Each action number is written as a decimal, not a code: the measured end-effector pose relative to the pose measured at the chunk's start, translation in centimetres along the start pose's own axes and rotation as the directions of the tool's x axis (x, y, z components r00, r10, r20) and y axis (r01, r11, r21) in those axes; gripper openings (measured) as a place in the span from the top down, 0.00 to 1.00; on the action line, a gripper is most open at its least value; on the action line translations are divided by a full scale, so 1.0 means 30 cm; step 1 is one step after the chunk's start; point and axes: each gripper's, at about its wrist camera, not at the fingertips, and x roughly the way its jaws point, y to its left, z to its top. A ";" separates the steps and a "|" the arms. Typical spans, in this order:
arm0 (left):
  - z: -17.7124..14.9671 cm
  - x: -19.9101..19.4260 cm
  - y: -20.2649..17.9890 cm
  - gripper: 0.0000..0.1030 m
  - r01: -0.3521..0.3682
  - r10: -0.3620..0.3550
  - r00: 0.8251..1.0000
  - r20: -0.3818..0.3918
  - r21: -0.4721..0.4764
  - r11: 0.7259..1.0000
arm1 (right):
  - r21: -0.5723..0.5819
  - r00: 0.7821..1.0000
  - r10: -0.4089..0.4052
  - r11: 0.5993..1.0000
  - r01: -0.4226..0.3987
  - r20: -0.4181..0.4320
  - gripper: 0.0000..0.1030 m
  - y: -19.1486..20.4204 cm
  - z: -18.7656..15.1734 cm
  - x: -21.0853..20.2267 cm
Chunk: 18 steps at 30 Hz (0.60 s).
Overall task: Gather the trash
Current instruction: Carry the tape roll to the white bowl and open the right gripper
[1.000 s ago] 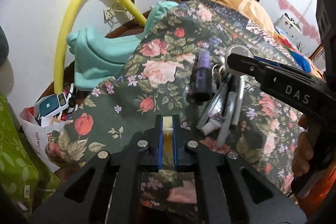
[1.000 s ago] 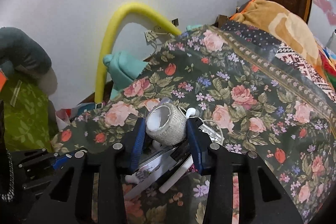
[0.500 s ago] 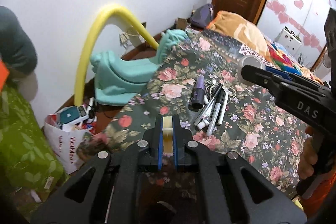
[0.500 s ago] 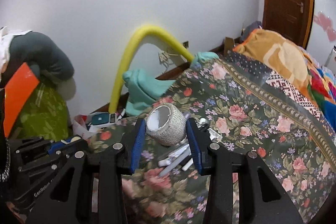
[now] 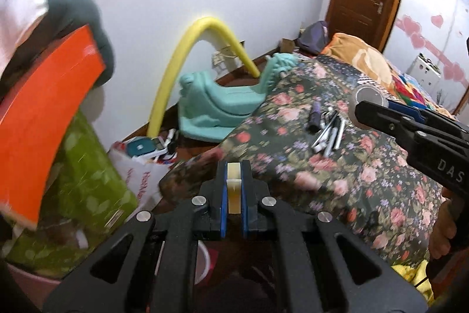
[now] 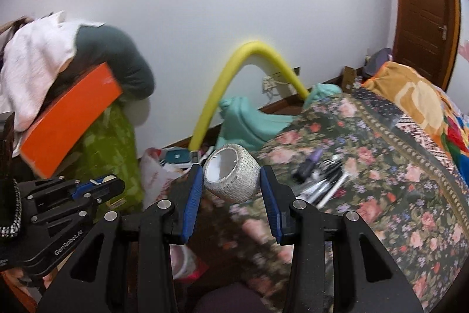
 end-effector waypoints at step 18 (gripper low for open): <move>-0.320 0.092 0.350 0.94 -0.120 0.089 0.972 -0.219 -0.132 0.984 | -0.098 0.961 0.150 0.979 -0.177 -0.233 0.64 0.377 -0.206 0.224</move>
